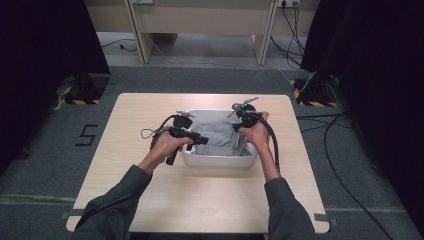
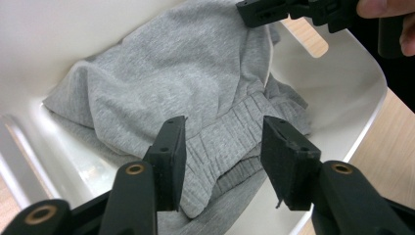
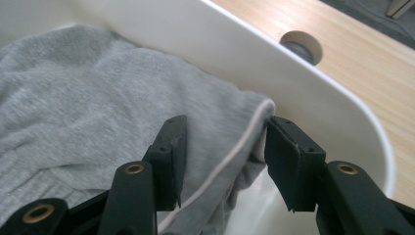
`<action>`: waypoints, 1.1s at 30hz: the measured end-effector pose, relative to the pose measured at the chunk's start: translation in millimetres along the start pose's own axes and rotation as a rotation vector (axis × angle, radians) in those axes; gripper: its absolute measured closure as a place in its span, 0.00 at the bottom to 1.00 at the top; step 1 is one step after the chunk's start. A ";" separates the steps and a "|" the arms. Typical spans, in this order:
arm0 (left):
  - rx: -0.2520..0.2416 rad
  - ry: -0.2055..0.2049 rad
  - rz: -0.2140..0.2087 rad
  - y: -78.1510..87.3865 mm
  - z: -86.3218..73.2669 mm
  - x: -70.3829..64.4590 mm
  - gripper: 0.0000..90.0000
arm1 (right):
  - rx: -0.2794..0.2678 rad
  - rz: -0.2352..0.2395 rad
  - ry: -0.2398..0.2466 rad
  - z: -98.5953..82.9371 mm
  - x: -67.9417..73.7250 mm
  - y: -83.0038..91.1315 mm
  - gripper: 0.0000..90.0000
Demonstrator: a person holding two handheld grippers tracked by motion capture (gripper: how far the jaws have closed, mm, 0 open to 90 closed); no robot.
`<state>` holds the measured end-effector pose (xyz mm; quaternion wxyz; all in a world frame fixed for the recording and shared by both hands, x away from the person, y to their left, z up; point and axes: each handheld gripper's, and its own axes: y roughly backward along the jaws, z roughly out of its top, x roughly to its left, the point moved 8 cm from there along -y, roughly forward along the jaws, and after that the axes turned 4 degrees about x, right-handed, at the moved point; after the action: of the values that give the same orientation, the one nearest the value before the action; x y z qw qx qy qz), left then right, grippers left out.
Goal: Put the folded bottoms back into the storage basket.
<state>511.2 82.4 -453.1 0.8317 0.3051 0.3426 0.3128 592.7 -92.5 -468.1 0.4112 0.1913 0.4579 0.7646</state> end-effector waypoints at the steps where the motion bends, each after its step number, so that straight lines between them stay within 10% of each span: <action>1: 0.001 -0.003 0.002 -0.1 0.0 -0.4 0.56 | -0.004 0.000 0.000 0.1 -0.8 1.4 0.58; 33: -0.084 -0.080 -0.002 30.7 2.8 -26.4 0.37 | -0.142 0.087 -0.015 -3.1 6.4 43.4 0.44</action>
<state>488.7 81.3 -419.3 0.8570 0.2819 0.2961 0.3136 567.2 -99.5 -433.0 0.3934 0.1871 0.3907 0.8109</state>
